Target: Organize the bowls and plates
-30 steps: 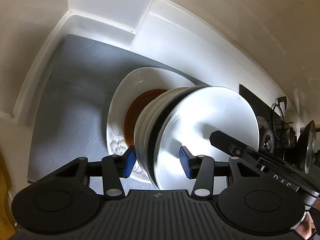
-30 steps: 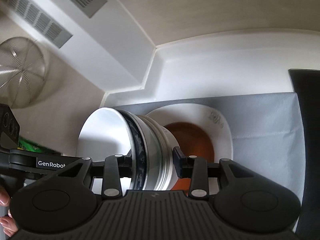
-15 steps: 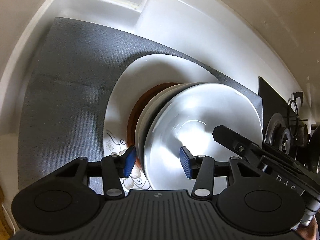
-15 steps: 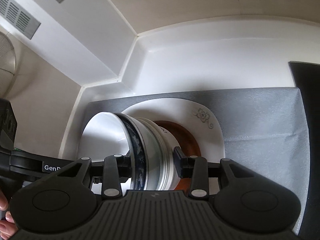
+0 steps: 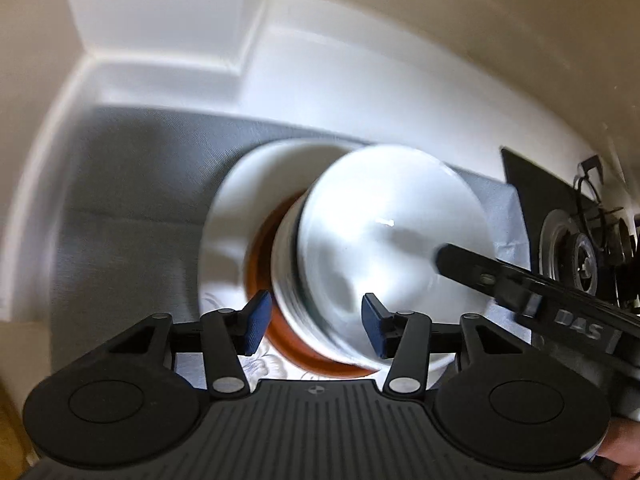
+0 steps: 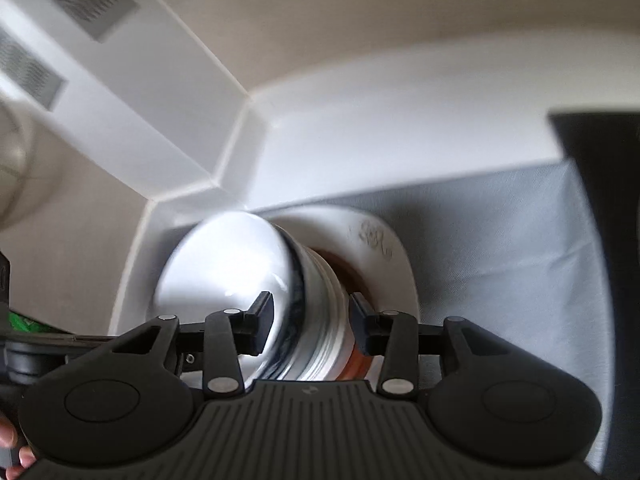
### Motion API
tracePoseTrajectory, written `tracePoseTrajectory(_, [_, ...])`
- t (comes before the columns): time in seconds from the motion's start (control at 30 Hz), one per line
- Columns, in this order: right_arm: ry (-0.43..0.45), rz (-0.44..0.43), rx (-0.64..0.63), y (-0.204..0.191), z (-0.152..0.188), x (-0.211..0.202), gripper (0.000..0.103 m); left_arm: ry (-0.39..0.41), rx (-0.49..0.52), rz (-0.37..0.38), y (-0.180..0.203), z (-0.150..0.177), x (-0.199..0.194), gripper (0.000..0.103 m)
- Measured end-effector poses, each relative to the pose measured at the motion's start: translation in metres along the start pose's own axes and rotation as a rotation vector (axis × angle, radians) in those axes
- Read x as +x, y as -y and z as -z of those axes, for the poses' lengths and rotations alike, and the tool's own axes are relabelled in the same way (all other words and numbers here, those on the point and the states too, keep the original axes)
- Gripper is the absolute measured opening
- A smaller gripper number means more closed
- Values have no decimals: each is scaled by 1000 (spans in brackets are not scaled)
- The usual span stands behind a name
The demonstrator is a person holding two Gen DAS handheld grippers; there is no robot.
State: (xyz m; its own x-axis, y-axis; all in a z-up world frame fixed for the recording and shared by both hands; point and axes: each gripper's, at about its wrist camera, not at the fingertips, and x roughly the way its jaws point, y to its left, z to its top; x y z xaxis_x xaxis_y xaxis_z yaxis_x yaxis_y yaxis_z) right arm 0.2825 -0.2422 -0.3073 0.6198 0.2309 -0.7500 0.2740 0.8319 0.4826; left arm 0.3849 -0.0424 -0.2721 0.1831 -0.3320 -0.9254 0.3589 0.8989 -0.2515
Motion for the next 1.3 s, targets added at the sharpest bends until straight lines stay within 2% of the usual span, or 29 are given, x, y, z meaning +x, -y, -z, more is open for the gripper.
tracePoseTrajectory(0.07, [50,32,-26,-10,7,-26,59,62,10,-14,0,8,-22,57])
tracePoseTrajectory(0.17, [95,82,-80,-25,23,-58,80,137,14,-12,3,18,-61,64])
tracePoseTrajectory(0.27, [83,84,-99,-40,43,-82,85,177,-3,-24,10,37,-98,73])
tracePoseTrajectory(0.33, [76,70,-127,-53,57,-99,87,193,0,-16,14,53,-121,87])
tracePoseTrajectory(0.4, [84,83,-151,-66,69,-112,92,213,18,-8,20,70,-138,89])
tracePoseTrajectory(0.47, [98,90,-166,-77,83,-126,101,231,53,-10,26,84,-149,93])
tracePoseTrajectory(0.6, [93,89,-159,-97,108,-148,102,234,113,-19,39,109,-166,95])
tracePoseTrajectory(0.73, [105,111,-180,-117,130,-169,103,225,173,-83,50,128,-176,95])
tracePoseTrajectory(0.87, [127,129,-225,-131,143,-188,103,232,165,-80,55,150,-193,97])
tracePoseTrajectory(1.1, [169,74,-256,-129,154,-229,103,310,142,-118,74,181,-229,98])
tracePoseTrajectory(1.3, [185,34,-274,-125,166,-281,103,391,139,-181,108,222,-269,100])
